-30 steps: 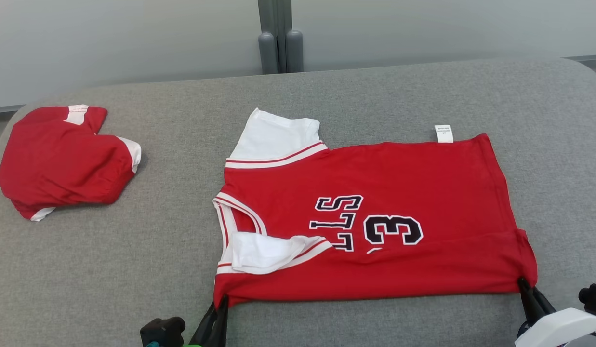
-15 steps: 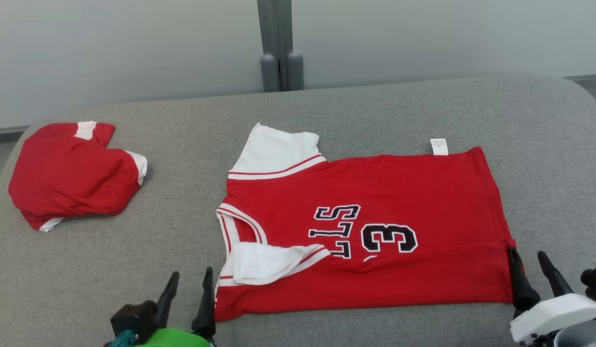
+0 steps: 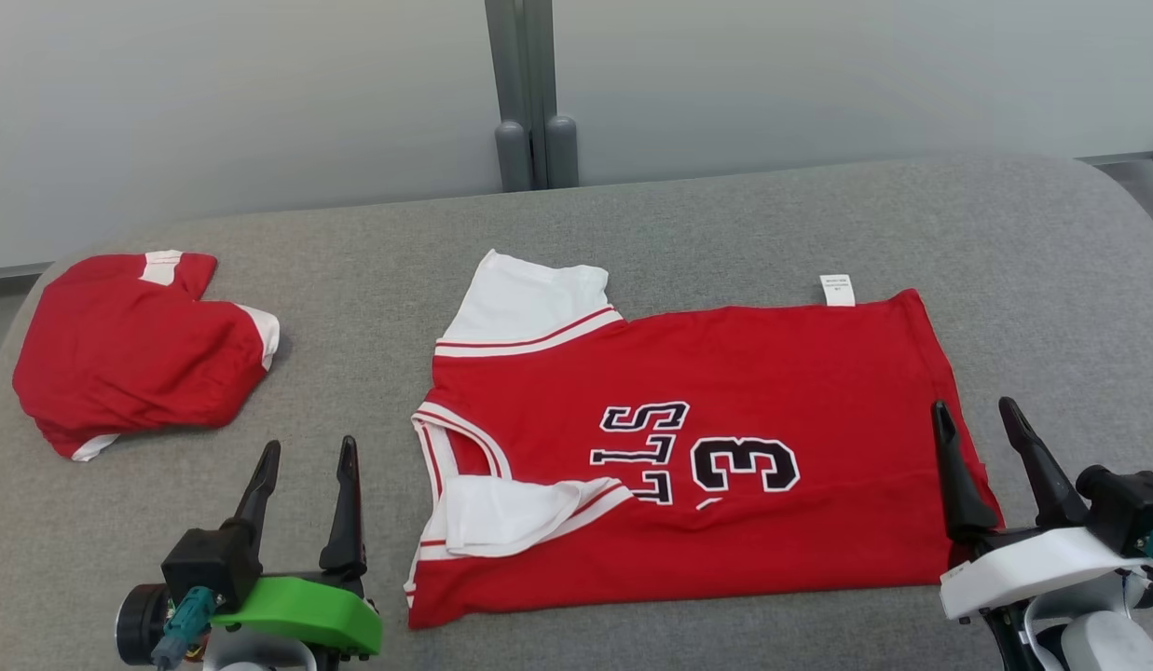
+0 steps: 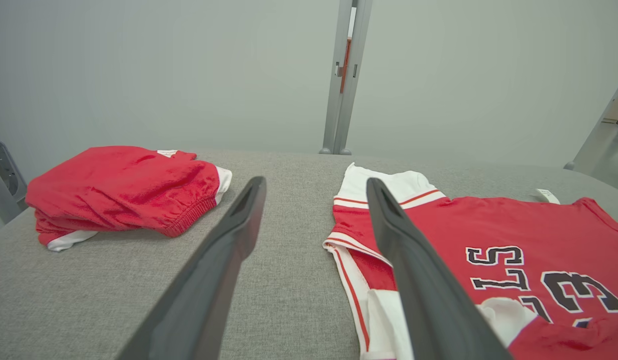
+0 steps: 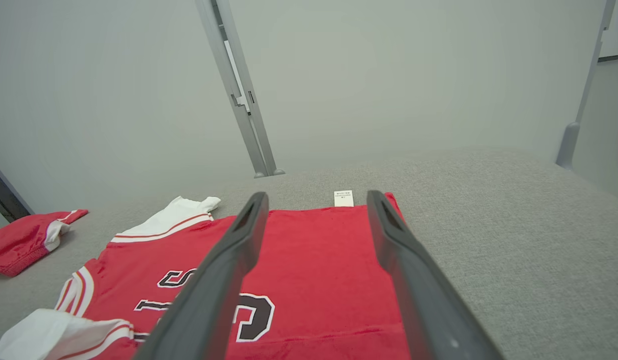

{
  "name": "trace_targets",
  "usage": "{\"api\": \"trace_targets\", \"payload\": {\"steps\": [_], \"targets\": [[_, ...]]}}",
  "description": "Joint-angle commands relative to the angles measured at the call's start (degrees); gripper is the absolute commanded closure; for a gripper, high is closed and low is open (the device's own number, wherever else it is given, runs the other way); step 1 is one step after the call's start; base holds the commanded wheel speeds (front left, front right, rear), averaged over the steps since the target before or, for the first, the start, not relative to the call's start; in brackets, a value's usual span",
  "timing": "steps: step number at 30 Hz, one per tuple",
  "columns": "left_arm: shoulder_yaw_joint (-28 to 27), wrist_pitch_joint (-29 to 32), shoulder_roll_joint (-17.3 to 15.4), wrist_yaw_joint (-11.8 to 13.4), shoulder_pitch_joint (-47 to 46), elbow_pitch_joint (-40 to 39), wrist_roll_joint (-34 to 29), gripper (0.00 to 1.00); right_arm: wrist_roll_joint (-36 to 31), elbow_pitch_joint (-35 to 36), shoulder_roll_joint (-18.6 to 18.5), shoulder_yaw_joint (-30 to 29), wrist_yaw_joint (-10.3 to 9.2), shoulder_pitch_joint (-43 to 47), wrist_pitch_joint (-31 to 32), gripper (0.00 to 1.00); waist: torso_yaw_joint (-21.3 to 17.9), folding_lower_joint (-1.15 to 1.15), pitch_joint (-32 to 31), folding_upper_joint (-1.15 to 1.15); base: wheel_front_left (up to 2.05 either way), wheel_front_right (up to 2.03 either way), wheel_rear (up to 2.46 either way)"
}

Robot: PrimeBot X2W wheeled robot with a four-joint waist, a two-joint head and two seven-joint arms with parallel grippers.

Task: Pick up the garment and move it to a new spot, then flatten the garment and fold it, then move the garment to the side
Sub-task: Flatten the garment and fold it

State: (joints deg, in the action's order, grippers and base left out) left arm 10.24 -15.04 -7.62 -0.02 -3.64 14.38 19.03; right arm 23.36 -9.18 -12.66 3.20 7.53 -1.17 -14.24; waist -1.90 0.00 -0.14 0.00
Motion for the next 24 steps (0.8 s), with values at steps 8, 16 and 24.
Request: {"api": "trace_targets", "payload": {"steps": [8, 16, 24], "targets": [[-2.61, -0.18, -0.93, -3.27, 1.15, -1.76, -1.71, 0.00, -3.20, 2.44, 0.75, -1.12, -0.08, 2.86, -0.94, 0.00, 0.88, 0.00, -0.49, 0.00, 0.00, 0.00, 0.00], [-5.84, -0.18, -1.31, -5.10, 3.38, -2.53, -0.44, 0.00, -4.42, 3.61, 1.15, -2.47, -0.08, 5.69, -0.92, 0.00, 1.68, 0.00, -0.67, 0.00, 0.00, 0.00, 0.00], [-7.09, -0.19, -0.45, -5.83, 4.29, -1.99, -1.51, 0.00, -4.80, 3.26, 1.18, -2.37, -0.08, 6.54, -0.95, 0.00, 2.11, 0.00, -0.78, 0.00, 0.00, 0.00, 0.00]]}}
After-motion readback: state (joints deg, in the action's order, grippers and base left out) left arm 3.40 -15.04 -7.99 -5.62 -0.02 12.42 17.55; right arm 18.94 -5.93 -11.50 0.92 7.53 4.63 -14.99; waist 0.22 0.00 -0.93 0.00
